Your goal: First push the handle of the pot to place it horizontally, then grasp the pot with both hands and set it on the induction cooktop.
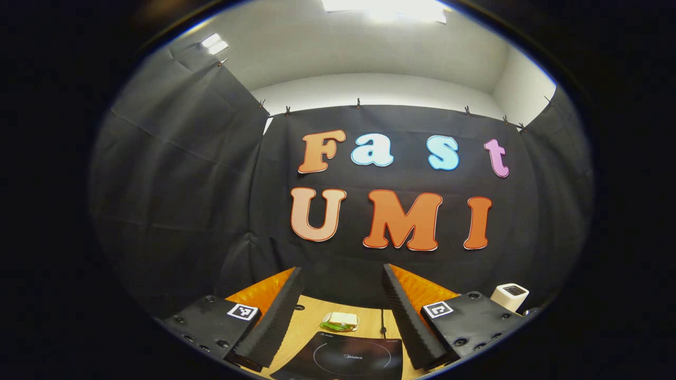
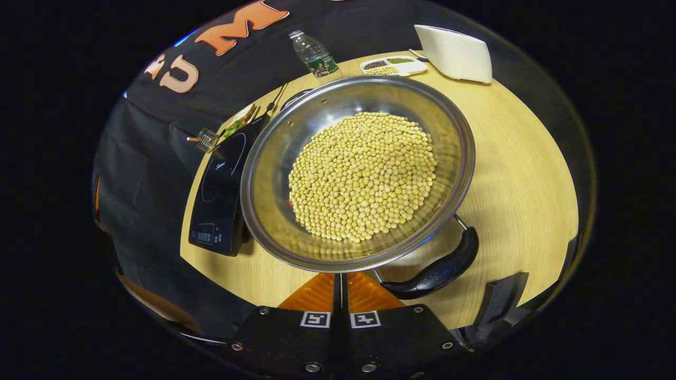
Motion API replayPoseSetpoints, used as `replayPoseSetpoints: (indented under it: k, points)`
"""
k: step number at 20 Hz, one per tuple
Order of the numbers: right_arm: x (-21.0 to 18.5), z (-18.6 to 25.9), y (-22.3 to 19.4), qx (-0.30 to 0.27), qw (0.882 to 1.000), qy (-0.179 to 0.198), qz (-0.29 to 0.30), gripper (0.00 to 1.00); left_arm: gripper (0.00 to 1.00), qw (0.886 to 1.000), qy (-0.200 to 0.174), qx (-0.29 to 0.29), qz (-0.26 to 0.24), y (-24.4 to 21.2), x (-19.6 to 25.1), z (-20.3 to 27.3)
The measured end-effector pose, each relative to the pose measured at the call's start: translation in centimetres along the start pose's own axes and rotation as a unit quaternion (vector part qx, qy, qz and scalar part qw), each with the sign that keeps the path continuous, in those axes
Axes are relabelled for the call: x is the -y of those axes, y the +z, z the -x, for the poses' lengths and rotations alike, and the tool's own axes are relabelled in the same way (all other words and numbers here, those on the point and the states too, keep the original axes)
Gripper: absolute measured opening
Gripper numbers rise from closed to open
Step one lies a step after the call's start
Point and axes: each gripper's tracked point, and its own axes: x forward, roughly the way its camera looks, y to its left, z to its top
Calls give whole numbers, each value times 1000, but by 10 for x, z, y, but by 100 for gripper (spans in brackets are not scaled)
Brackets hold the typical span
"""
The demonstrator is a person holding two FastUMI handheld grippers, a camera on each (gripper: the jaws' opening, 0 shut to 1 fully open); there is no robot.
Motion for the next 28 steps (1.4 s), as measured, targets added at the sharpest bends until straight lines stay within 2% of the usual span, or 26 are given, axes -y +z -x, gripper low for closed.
replayPoseSetpoints:
  k: [5,8,12,13,17,18,21,22,28]
  points:
    - [13,1,7,-2,1000,-8,-17,0,98,1000,7,-7,1,-8,-9,-4]
    - [23,3,11,1,1000,-16,-19,0,100,1000,10,-13,-4,-13,-11,-8]
    - [44,7,21,9,999,-37,-30,0,98,1000,13,-10,-17,-12,-17,-11]
    - [48,8,23,11,999,-40,-34,0,94,1000,14,-8,-20,-11,-16,-12]
    - [69,12,33,24,997,-62,-41,0,94,1000,2,-2,-31,-6,-7,-13]
    - [76,14,33,26,996,-69,-42,0,100,999,-1,-2,-34,-4,-4,-13]
    - [88,18,43,36,995,-72,-57,0,100,999,-10,-1,-48,-2,5,-13]
    - [93,16,49,41,994,-73,-64,0,94,999,-11,0,-52,-1,6,-12]
    - [108,10,76,56,992,-73,-92,0,94,998,-18,3,-59,4,13,-12]
